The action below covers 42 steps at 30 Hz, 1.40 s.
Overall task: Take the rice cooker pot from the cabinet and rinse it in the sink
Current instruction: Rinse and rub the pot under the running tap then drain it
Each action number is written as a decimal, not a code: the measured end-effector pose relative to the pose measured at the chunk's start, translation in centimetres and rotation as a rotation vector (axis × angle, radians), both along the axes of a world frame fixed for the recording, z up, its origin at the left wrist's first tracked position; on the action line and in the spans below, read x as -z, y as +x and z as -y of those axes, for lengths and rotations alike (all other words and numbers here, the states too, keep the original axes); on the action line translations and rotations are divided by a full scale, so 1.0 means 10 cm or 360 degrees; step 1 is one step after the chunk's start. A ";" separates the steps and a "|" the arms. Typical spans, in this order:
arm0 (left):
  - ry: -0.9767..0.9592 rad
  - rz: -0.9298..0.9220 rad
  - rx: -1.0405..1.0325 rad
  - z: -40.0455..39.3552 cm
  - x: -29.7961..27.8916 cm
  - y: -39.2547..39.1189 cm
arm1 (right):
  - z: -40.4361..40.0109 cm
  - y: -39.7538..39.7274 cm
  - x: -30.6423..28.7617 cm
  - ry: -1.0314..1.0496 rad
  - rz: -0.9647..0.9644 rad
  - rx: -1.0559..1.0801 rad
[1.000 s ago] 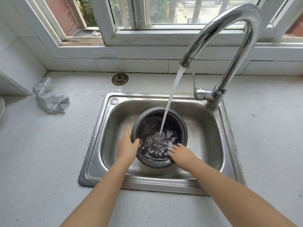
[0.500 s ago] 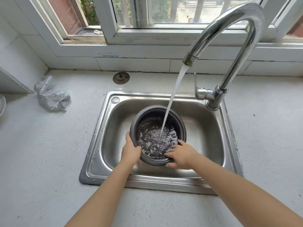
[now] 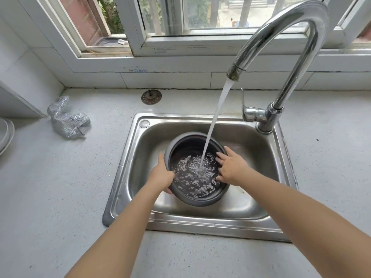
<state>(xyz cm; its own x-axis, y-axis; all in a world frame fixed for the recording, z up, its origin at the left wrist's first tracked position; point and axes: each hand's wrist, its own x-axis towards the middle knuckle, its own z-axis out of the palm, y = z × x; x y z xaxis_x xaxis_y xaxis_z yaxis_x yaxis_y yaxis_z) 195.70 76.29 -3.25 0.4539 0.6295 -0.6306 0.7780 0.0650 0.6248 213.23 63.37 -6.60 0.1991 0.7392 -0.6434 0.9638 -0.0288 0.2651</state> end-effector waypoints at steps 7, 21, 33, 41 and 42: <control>0.0070 -0.0087 0.0164 -0.07 -0.06 0.10 | 0.13 -0.06 0.15 0.0131 -0.0009 0.0109; 0.0173 -0.0049 0.0142 -0.08 0.06 0.05 | 0.20 -0.52 0.28 0.0563 -0.1186 0.0859; 0.0106 0.0035 -0.0003 -0.10 0.14 -0.02 | 0.36 -0.44 0.36 0.1102 -0.0533 0.1231; -0.0013 0.0047 -0.0152 -0.15 0.29 -0.19 | 0.25 -0.38 0.37 0.1283 -0.1528 0.2566; -0.0042 0.0042 -0.0168 -0.13 0.32 -0.22 | 0.25 -0.38 0.36 0.1301 -0.1556 0.2571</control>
<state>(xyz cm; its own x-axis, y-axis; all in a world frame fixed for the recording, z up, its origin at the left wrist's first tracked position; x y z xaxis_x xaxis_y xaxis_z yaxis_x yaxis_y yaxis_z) 193.50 77.64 -6.47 0.4027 0.6579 -0.6364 0.7494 0.1623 0.6420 209.39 60.85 -10.20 0.6952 0.3945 -0.6009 -0.2654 -0.6360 -0.7246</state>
